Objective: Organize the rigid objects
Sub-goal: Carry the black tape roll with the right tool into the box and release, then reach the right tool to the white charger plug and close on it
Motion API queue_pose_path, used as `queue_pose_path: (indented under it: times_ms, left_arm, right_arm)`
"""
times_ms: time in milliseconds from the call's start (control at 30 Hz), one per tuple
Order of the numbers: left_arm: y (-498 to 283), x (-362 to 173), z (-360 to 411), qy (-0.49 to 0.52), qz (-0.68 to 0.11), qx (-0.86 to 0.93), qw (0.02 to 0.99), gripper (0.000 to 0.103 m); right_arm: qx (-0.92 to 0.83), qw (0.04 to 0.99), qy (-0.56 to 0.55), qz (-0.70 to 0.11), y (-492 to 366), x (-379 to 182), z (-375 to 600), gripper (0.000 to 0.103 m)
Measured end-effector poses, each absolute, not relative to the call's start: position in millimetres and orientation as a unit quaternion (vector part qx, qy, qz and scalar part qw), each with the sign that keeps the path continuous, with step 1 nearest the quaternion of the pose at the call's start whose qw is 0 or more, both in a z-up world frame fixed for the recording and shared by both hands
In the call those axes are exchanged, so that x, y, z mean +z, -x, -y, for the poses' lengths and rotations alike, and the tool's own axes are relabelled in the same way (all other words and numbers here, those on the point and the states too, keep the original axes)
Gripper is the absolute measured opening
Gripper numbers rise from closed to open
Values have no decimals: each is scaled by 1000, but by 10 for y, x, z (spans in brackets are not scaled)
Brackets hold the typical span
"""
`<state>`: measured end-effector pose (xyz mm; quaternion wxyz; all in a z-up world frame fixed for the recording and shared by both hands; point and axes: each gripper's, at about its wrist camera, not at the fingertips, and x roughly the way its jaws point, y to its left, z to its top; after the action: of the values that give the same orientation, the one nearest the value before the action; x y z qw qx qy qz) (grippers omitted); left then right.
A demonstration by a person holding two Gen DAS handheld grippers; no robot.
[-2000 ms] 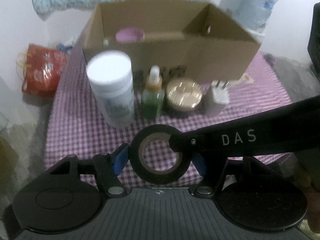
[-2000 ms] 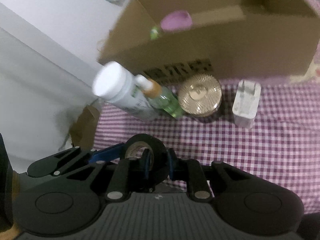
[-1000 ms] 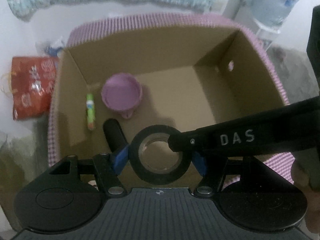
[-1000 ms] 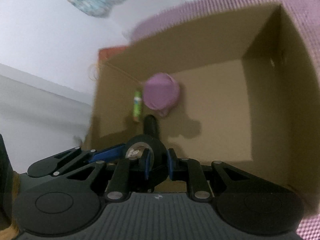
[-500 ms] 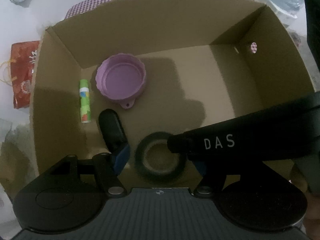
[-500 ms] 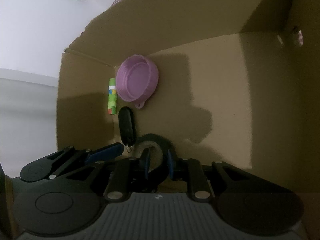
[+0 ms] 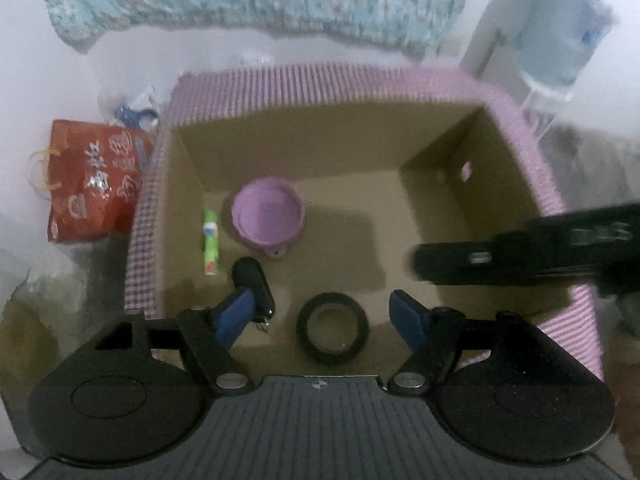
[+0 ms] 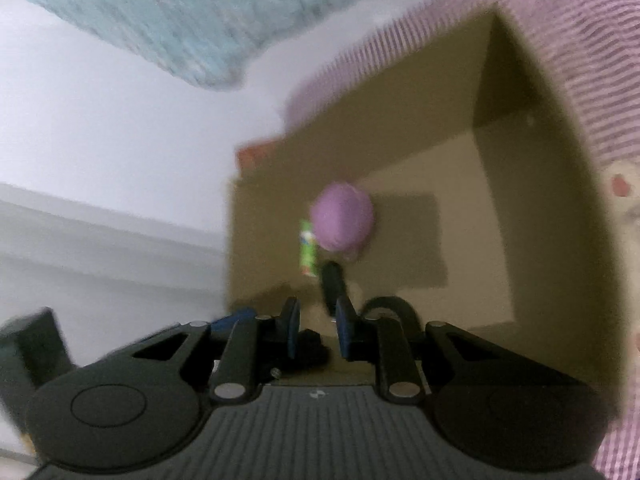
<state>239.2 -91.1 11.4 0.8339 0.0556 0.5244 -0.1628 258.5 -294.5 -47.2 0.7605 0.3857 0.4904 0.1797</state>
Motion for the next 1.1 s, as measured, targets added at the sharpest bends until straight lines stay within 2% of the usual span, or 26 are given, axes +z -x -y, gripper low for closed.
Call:
queue_pose_path:
  times_ms: [33, 100, 167, 233, 333, 467, 800, 933, 1000, 1033, 1100]
  left_arm:
    - [-2327, 205, 863, -47, -515, -165, 840, 77]
    - [-2174, 364, 767, -29, -496, -170, 851, 78]
    - [-2016, 477, 700, -15, -480, -176, 859, 79]
    - [-1836, 540, 652, -3, -467, -182, 865, 80]
    - [-1557, 539, 598, 12, -455, -191, 870, 80]
    - [-1188, 370, 641, -2, -446, -202, 872, 80]
    - [-725, -176, 1067, -89, -433, -236, 865, 79]
    - [-755, -352, 1207, -123, -426, -238, 864, 72]
    - [-809, -439, 1265, -131, -423, -242, 863, 66]
    - [-830, -487, 1279, -132, -425, -244, 862, 59]
    - [-902, -576, 1294, -122, -432, -251, 857, 56]
  right_arm:
    - [183, 768, -397, -469, -2430, -358, 3025, 22]
    - [185, 780, -410, -436, -2166, -190, 3143, 32]
    - [177, 798, -415, -400, -1814, -16, 3268, 50]
    - [163, 814, -411, -376, -1520, 82, 3333, 55]
    - [130, 833, -396, -364, -1094, 65, 3346, 56]
    - [94, 829, -393, -387, -733, -169, 3265, 56]
    - [82, 800, -390, -449, -728, -559, 3028, 56]
    - [84, 796, -373, -469, -927, -660, 2969, 56]
    - [82, 797, -361, -477, -1011, -723, 2938, 56]
    - [80, 798, -353, -481, -1049, -747, 2917, 56]
    - [74, 798, -338, -493, -1148, -796, 2885, 56]
